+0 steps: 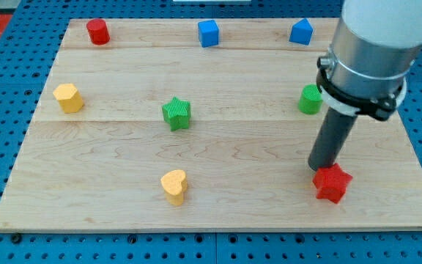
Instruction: Place the green star vertical below the hexagon
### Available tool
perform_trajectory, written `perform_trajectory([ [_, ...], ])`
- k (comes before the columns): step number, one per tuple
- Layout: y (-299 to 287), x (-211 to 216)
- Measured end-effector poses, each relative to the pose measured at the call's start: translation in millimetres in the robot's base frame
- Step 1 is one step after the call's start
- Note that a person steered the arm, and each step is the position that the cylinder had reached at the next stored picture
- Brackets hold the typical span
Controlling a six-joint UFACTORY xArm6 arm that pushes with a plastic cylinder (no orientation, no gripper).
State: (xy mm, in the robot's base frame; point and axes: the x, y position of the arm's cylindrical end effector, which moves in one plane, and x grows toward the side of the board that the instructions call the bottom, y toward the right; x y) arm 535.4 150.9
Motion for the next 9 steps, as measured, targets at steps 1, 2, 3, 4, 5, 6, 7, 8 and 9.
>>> perform_trajectory([
  [1,-17,-13],
  [2,-49,-49],
  [3,-77,-56],
  [4,-94,-56],
  [5,-116,-56],
  [6,-147,-76],
  [7,-169,-89],
  [8,-191,-95],
  [9,-190,-130],
])
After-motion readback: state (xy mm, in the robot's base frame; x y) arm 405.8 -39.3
